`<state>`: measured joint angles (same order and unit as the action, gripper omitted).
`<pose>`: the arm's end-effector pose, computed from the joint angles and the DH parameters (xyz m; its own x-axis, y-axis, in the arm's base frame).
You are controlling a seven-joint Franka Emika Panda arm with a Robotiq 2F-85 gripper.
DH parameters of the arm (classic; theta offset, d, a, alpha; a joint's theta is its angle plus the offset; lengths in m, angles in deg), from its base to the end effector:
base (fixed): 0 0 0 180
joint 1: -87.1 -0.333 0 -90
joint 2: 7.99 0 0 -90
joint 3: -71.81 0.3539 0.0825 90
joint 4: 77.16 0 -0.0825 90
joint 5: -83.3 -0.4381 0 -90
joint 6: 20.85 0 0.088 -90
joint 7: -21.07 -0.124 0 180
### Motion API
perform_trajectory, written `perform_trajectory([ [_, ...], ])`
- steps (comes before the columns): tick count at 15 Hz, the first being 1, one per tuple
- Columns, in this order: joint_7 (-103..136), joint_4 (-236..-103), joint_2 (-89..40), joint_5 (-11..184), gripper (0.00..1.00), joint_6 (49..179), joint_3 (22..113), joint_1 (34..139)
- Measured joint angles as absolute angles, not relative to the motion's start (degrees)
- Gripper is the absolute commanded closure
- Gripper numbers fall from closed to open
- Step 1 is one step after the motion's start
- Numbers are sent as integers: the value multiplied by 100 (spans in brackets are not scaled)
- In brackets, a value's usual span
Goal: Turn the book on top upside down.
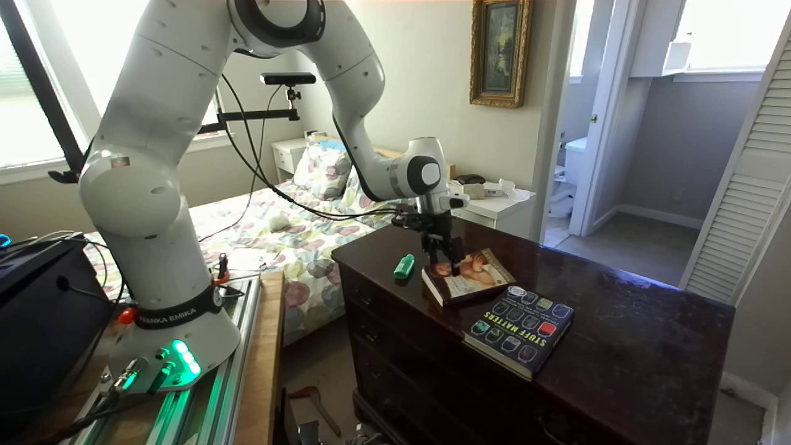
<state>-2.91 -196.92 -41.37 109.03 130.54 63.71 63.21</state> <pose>0.5943 0.1726 0.1051 0.9602 0.2786 0.0218 0.2614 -0.9229 0.2827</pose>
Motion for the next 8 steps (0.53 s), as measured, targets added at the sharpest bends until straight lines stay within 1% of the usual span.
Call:
perform_trajectory([
  [1, -291, -19693, -4161, 10906, 17, 13054, 6351, 6317],
  [2, -291, -19693, -4187, 10910, 27, 13054, 6332, 6314],
  [3, -291, -19693, -4205, 10913, 32, 13054, 6315, 6309],
  [4, -291, -19693, -4213, 10913, 41, 13054, 6303, 6304],
  [6, -291, -19693, -4214, 10913, 55, 13053, 6283, 6303],
  [7, -291, -19689, -4210, 10913, 60, 13052, 6270, 6303],
  [8, -292, -19688, -4195, 10913, 67, 13047, 6253, 6303],
])
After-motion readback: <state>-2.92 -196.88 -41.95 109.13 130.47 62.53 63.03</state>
